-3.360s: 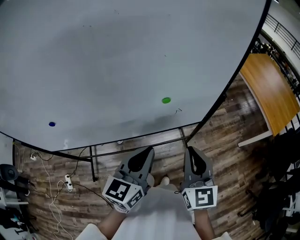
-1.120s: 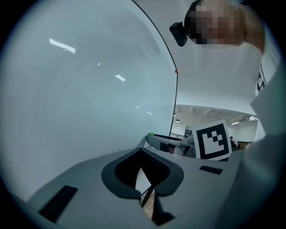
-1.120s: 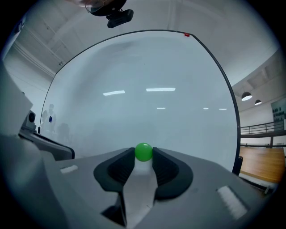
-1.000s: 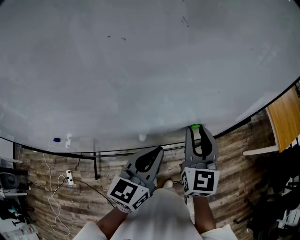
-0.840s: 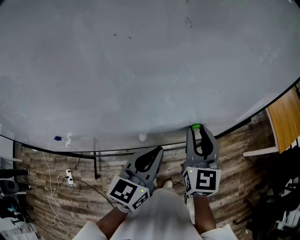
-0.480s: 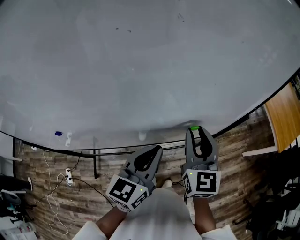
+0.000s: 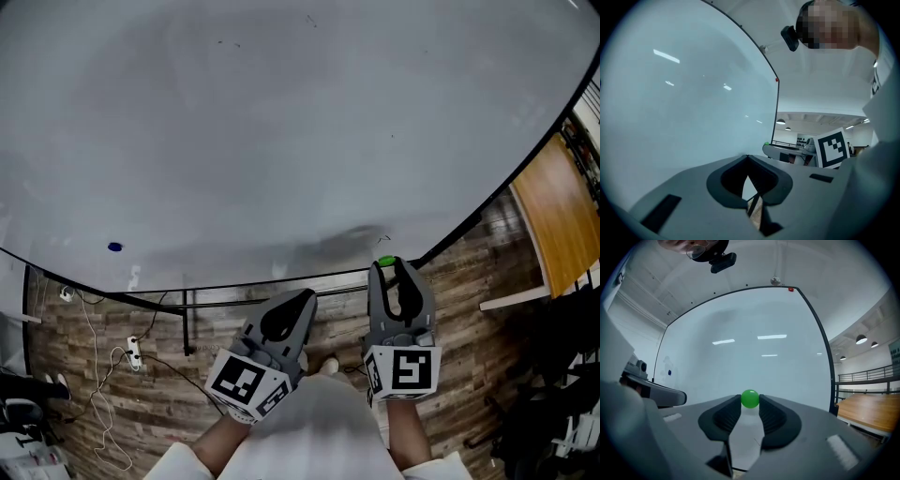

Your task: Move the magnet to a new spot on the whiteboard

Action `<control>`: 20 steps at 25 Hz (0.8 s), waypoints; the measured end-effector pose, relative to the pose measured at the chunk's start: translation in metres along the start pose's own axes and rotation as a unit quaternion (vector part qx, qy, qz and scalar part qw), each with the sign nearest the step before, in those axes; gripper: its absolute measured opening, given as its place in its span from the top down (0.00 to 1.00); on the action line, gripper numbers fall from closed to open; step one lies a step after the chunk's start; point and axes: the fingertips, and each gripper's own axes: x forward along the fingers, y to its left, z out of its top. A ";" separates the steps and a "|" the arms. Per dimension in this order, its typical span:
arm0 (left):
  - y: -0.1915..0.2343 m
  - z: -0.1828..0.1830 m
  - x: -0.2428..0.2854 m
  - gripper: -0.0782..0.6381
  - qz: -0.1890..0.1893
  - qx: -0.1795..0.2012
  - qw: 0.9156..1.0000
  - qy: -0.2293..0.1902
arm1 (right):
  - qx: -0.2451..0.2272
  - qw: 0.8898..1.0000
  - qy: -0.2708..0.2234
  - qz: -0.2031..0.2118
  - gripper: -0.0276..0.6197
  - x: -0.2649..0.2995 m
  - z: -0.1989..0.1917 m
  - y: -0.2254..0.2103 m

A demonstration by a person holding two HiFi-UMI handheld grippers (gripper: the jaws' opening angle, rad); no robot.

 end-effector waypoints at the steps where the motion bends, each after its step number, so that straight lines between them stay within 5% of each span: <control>1: -0.003 0.000 -0.003 0.88 0.001 0.001 1.000 -0.002 | -0.002 1.000 -0.001 0.002 0.76 -0.005 0.001 0.001; 20: -0.050 -0.004 -0.015 0.88 0.002 0.020 1.000 -0.006 | 0.005 1.000 -0.017 0.017 0.76 -0.063 0.006 -0.007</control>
